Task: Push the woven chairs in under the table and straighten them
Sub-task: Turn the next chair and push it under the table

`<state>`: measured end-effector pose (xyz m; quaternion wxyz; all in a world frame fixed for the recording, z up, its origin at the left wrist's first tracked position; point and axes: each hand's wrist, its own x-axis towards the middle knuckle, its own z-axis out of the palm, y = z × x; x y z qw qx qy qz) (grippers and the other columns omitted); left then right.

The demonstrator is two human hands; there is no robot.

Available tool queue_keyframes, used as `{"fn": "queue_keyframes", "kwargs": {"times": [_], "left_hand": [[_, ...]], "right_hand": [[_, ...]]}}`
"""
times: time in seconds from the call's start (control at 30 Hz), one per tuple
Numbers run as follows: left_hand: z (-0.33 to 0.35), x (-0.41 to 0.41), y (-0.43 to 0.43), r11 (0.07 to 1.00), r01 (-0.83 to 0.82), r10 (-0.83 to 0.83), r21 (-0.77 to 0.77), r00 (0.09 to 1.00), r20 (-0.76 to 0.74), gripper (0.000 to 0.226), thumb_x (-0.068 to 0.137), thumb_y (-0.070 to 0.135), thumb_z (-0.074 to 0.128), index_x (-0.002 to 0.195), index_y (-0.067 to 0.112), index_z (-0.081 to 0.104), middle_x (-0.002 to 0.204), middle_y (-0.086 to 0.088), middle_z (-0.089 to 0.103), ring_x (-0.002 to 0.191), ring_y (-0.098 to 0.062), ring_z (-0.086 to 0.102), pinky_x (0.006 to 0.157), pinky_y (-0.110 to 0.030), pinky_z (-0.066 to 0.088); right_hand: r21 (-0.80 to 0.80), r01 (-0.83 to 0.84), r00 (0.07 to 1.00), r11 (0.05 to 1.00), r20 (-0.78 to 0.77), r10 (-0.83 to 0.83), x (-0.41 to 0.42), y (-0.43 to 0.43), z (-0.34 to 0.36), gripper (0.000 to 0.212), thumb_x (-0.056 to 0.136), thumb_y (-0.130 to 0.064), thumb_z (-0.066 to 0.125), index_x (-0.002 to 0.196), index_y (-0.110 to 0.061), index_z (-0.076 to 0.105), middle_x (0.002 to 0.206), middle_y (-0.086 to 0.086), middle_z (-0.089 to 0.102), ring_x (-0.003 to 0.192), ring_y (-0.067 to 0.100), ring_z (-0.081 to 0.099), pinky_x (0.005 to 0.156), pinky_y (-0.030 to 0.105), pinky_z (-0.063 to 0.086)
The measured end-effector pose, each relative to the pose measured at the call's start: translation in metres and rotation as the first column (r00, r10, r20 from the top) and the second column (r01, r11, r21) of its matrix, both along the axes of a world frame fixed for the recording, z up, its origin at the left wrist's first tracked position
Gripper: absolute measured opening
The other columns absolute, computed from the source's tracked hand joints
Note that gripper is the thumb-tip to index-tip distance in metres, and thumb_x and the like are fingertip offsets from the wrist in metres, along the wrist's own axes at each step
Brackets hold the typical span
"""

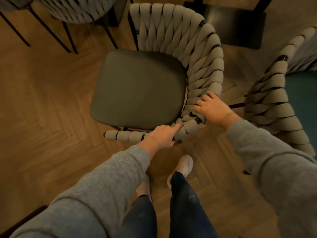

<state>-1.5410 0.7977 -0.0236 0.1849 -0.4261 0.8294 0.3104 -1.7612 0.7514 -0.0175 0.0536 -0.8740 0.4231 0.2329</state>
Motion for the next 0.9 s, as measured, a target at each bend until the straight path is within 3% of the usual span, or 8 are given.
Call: {"fn": "queue_keyframes", "kwargs": {"times": [0.17,0.3,0.47,0.57,0.67,0.8,0.9], "left_hand": [[0.000,0.063,0.027,0.998,0.064,-0.064,0.017,0.997,0.046,0.068,0.093,0.024,0.059,0.150,0.024,0.021,0.123,-0.008,0.061,0.108,-0.025,0.061,0.089,-0.036,0.048],[0.001,0.126,0.049,0.987,0.159,-0.158,0.003,0.983,0.094,0.067,0.092,0.024,0.058,0.149,0.026,0.023,0.125,-0.005,0.059,0.104,-0.024,0.061,0.079,-0.032,0.046],[-0.004,0.199,0.067,0.981,0.189,-0.194,0.049,0.972,0.133,0.068,0.089,0.032,0.062,0.146,0.029,0.025,0.131,-0.003,0.055,0.110,-0.024,0.058,0.087,-0.038,0.049],[0.007,0.205,0.079,0.996,0.089,-0.090,0.013,0.985,0.150,0.082,0.083,0.062,0.060,0.147,0.026,0.025,0.134,-0.002,0.054,0.116,-0.021,0.056,0.093,-0.034,0.048],[0.019,0.162,0.090,0.989,-0.144,0.143,0.017,0.989,0.047,0.100,0.075,0.075,0.059,0.150,0.021,0.023,0.144,-0.002,0.046,0.128,-0.022,0.048,0.103,-0.036,0.043],[0.010,0.085,0.091,0.926,-0.378,0.378,0.012,0.926,0.013,0.097,0.079,0.068,0.059,0.151,0.017,0.019,0.138,-0.009,0.048,0.123,-0.029,0.050,0.097,-0.040,0.044],[0.003,0.069,0.084,0.915,-0.395,0.401,-0.081,0.912,0.082,0.081,0.088,0.050,0.059,0.152,0.019,0.019,0.132,-0.009,0.053,0.116,-0.029,0.055,0.092,-0.040,0.046]], "right_hand": [[0.054,0.051,0.998,0.997,-0.027,-0.049,0.060,0.044,0.006,0.043,0.088,-0.036,0.058,0.128,-0.024,0.049,0.125,-0.001,0.053,0.120,0.024,0.043,0.106,0.045,0.029],[0.093,0.071,0.997,0.993,0.031,-0.074,0.117,0.082,0.008,0.044,0.085,-0.041,0.060,0.125,-0.023,0.052,0.122,-0.001,0.054,0.115,0.024,0.044,0.097,0.042,0.033],[0.179,-0.045,0.993,0.983,0.116,0.025,0.169,0.105,0.004,0.052,0.084,-0.047,0.060,0.129,-0.023,0.051,0.121,-0.001,0.054,0.114,0.022,0.046,0.095,0.037,0.035],[0.273,-0.097,0.990,0.957,0.129,0.064,0.164,0.087,0.006,0.078,0.074,-0.058,0.067,0.141,-0.029,0.039,0.131,-0.001,0.048,0.124,0.022,0.043,0.107,0.040,0.032],[0.237,-0.134,0.986,0.962,-0.064,0.153,0.130,0.042,0.021,0.100,0.070,-0.057,0.073,0.151,-0.028,0.021,0.147,0.002,0.036,0.138,0.024,0.031,0.117,0.045,0.015],[0.172,-0.127,0.938,0.977,-0.300,0.175,0.081,-0.019,0.030,0.095,0.079,-0.042,0.071,0.152,-0.026,0.013,0.154,0.003,0.030,0.144,0.024,0.022,0.120,0.049,0.008],[0.124,-0.145,0.939,0.982,-0.296,0.176,0.063,-0.035,0.012,0.071,0.085,-0.034,0.063,0.148,-0.028,0.030,0.147,0.001,0.040,0.141,0.024,0.029,0.120,0.047,0.010]]}}
